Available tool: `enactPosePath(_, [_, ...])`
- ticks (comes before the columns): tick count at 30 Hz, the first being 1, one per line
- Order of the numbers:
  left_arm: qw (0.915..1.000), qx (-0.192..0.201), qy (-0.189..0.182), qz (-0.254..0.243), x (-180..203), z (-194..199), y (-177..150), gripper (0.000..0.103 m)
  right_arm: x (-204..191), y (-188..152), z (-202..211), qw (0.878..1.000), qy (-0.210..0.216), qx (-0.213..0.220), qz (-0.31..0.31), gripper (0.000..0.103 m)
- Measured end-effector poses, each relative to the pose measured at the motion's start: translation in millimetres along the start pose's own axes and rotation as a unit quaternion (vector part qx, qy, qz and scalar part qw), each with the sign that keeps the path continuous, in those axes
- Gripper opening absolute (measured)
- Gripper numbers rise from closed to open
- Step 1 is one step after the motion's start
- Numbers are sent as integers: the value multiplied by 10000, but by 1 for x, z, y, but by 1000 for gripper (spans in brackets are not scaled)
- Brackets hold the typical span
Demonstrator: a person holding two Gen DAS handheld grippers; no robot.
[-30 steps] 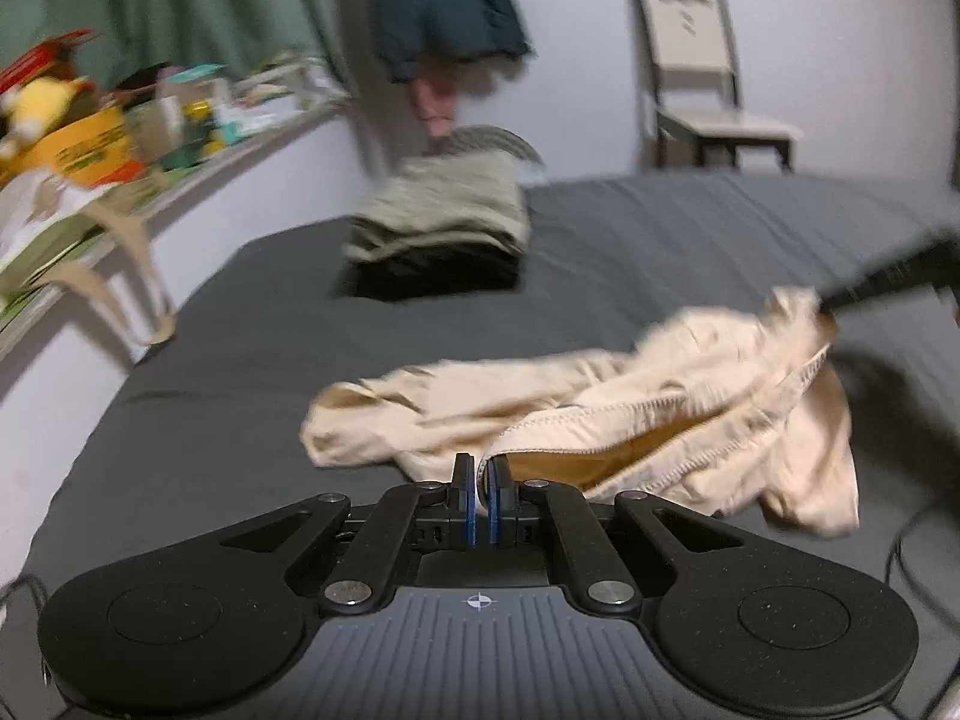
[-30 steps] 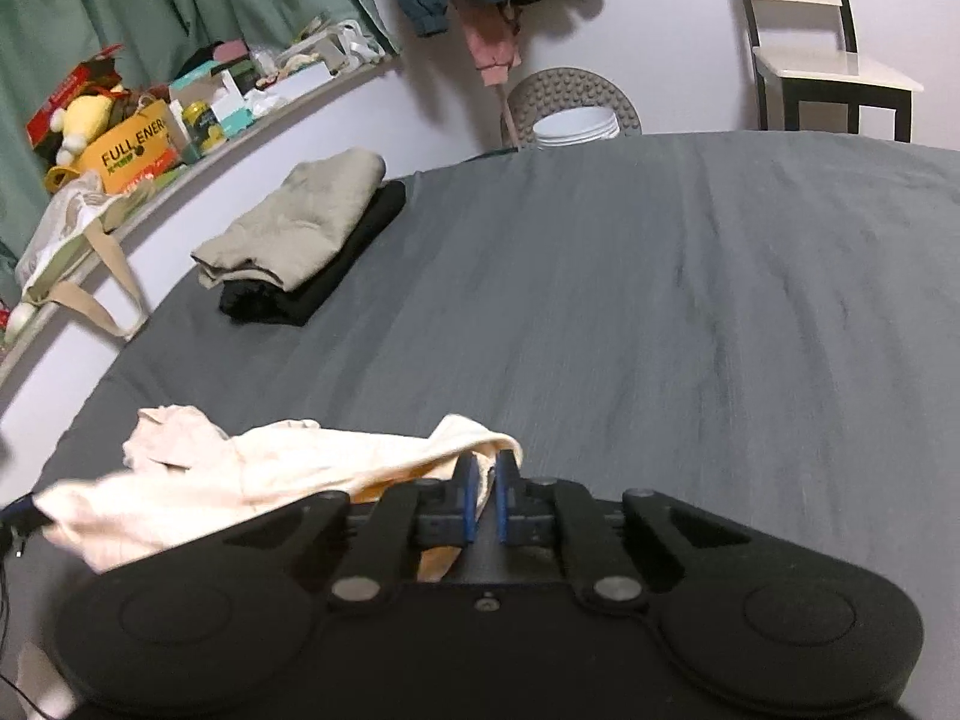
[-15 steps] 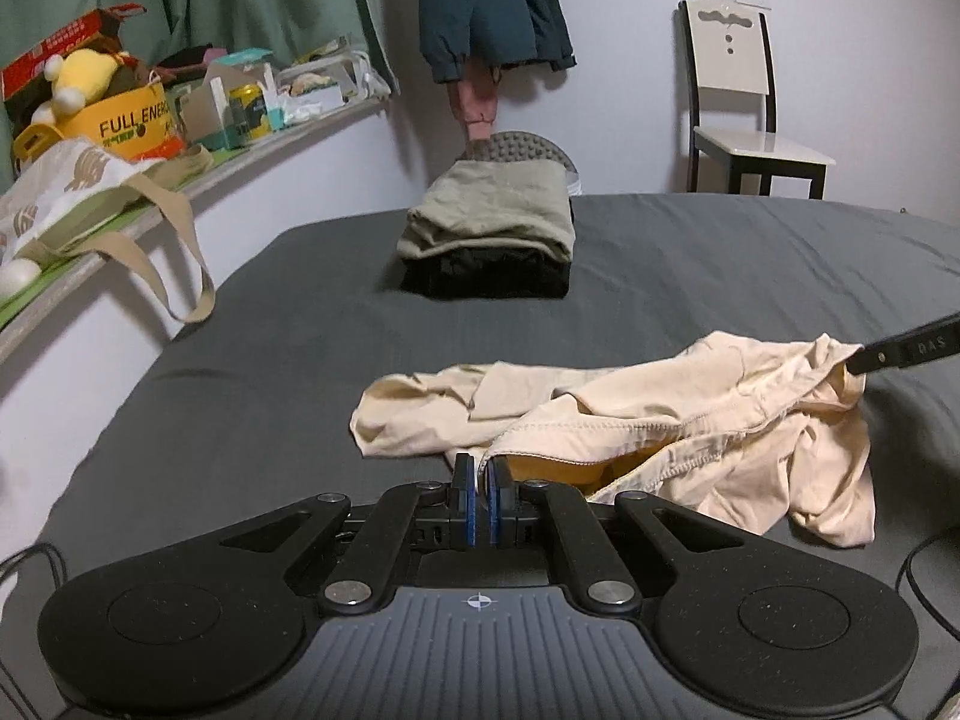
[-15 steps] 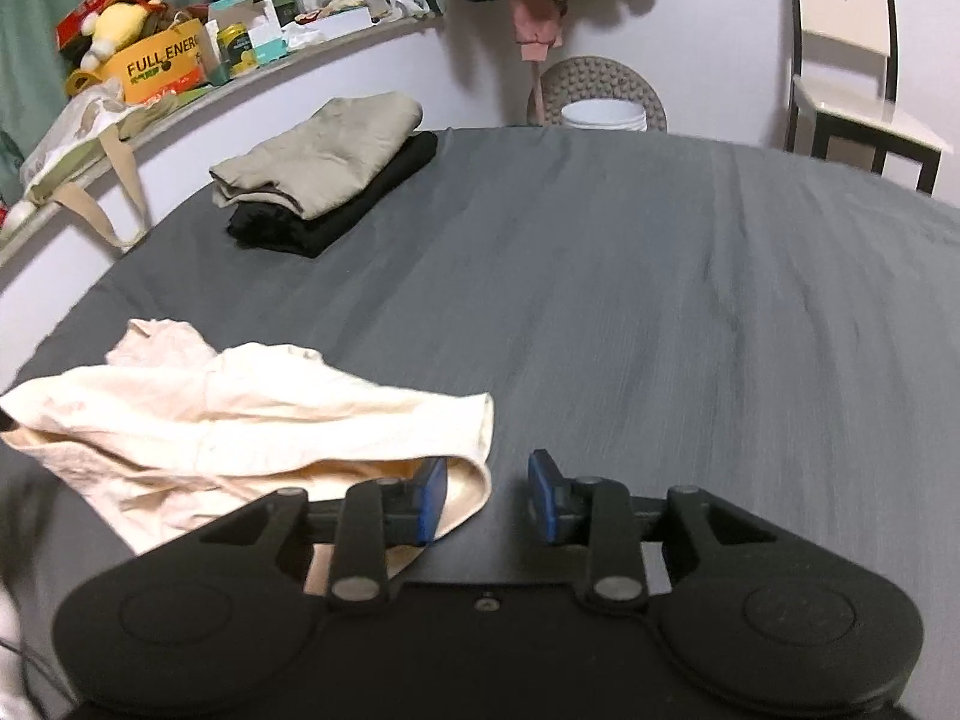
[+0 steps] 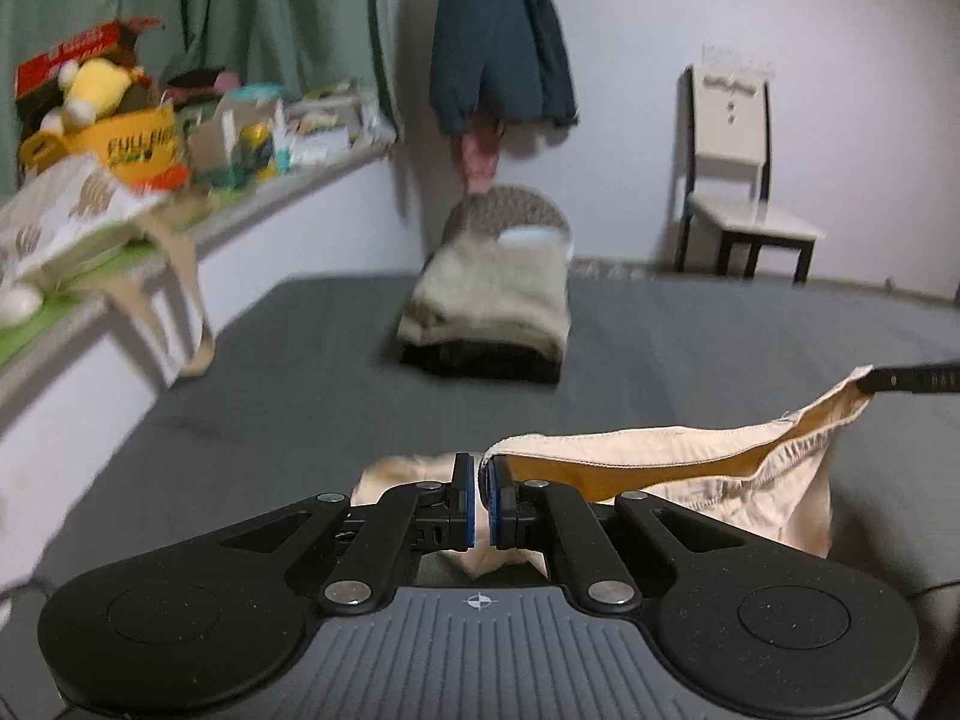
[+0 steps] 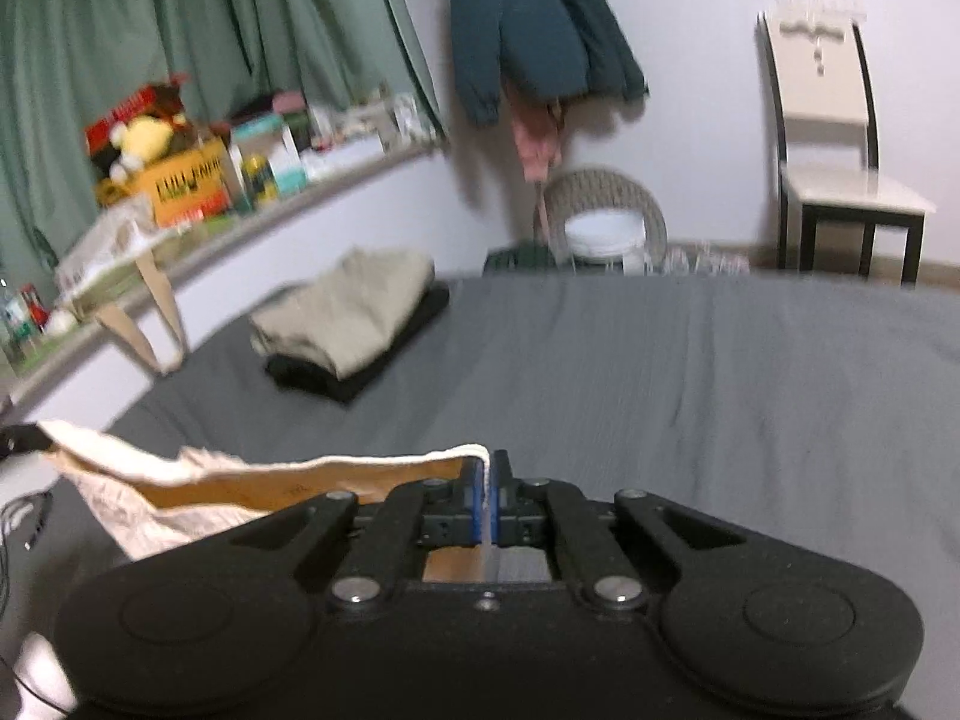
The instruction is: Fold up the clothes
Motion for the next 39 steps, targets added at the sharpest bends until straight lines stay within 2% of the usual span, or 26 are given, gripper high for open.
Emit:
enactPosePath(8, [9970,577,-427,298,0,44,95,4,1,92,82,9972,346,666,77,3])
enactPosePath(13, [9945,803,-631,245,12,68,138,4,-3,144,126,9929,141,1052,538,3])
enactPosePath(16, [9927,868,-704,443,14,72,155,4,-4,164,136,9926,154,1074,539,3])
enactPosePath(19, [9930,877,-618,492,15,63,158,4,0,169,131,9947,187,915,421,3])
enactPosePath(21, [9946,757,-567,432,17,50,145,4,2,154,121,9969,210,705,293,3])
enactPosePath(23, [9972,465,-499,299,17,33,120,4,4,127,104,9987,239,433,120,3])
enactPosePath(29, [9973,-607,-359,184,11,-25,13,4,6,15,29,9962,254,-676,-487,3])
enactPosePath(32, [9945,-992,-282,-170,16,-47,-36,4,2,-30,0,9916,215,-1090,-657,3])
enactPosePath(36, [9899,-1268,-276,-577,21,-62,-82,4,3,-59,-22,9872,182,-1269,-945,3])
enactPosePath(39, [9853,-1421,-388,-862,28,-66,-101,4,4,-68,-28,9867,195,-1301,-955,3])
Point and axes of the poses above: each gripper's, at about its wrist camera, not at the fingertips, and z roughly against the way its jaws point, x to its right, y to its top, the point moved 6 cm from there along -z, roughly the way its jaws point
